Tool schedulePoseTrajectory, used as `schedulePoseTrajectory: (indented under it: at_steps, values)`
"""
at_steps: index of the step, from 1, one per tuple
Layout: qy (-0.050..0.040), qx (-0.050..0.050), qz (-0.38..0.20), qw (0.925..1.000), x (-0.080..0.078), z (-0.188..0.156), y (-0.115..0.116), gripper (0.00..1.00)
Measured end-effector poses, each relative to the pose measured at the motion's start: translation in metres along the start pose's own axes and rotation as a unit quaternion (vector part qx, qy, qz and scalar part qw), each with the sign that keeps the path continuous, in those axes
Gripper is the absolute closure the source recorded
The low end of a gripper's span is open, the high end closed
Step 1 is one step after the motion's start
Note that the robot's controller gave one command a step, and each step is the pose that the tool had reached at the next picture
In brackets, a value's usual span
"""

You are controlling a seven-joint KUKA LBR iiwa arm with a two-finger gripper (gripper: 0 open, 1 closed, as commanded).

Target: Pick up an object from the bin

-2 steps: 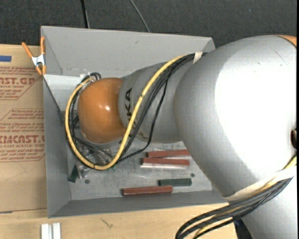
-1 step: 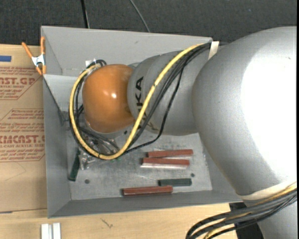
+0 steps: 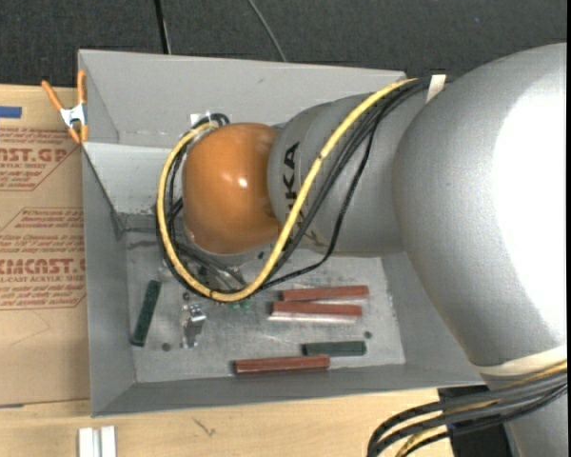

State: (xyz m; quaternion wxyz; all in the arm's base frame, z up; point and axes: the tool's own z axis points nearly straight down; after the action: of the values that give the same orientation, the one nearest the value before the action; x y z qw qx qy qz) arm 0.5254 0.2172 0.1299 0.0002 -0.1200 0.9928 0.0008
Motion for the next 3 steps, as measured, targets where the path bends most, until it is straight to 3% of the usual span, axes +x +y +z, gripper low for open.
schedulePoseTrajectory:
  at_steps: [1,2,3]
  values:
    - [0.0000,0.000,0.000,1.0000,0.000,0.000,0.000,0.00]
    - [-0.0011,0.002,-0.075,0.9972,-0.060,0.057,0.009,1.00]
    - [-0.0013,0.002,-0.075,0.9972,-0.060,0.057,0.009,1.00]
